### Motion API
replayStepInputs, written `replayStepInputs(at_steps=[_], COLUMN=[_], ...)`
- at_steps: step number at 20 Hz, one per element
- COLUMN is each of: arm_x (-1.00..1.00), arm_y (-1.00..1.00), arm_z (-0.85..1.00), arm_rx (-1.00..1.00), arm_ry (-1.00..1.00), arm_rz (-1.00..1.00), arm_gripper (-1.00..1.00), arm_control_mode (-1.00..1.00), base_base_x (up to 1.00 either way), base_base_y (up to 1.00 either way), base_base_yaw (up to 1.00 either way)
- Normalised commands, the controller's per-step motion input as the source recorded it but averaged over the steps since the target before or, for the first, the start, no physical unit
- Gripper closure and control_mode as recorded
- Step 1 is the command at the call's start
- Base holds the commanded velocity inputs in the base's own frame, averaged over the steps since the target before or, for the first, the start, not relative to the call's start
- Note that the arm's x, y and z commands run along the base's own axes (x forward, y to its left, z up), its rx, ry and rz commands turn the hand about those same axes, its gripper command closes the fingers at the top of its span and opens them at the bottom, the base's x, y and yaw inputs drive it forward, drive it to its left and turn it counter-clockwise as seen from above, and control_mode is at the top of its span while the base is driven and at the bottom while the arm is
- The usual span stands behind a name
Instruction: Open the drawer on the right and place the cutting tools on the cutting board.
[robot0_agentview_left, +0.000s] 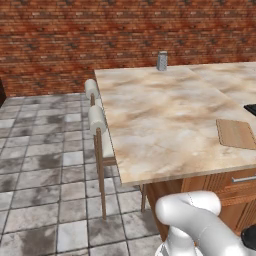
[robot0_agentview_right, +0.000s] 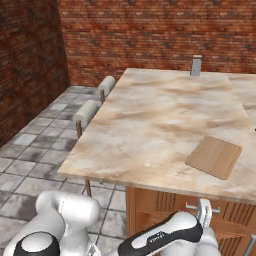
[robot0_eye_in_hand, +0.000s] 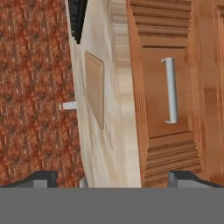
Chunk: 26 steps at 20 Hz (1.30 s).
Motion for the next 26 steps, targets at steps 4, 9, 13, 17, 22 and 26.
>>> replayStepInputs(at_steps=[4, 9, 13, 17, 22, 26], arm_x=[0.25, 0.26, 0.34, 0.42, 0.39, 0.34], arm_y=[-0.13, -0.20, -0.17, -0.05, -0.01, -0.03], arm_z=[-0.49, -0.48, -0.44, -0.32, -0.32, -0.41], arm_rx=[0.08, 0.04, 0.00, 0.00, 0.00, 0.00], arm_ry=[-0.09, -0.09, -0.14, -0.17, -0.15, -0.12], arm_rz=[0.00, 0.00, 0.00, 0.00, 0.00, 0.01], arm_gripper=[-1.00, -1.00, -1.00, -1.00, -1.00, -1.00], arm_control_mode=[-1.00, -1.00, -1.00, -1.00, -1.00, -1.00], base_base_x=[0.00, 0.00, 0.00, 0.00, 0.00, 0.00], base_base_y=[0.00, 0.00, 0.00, 0.00, 0.00, 0.00], base_base_yaw=[0.00, 0.00, 0.00, 0.00, 0.00, 0.00])
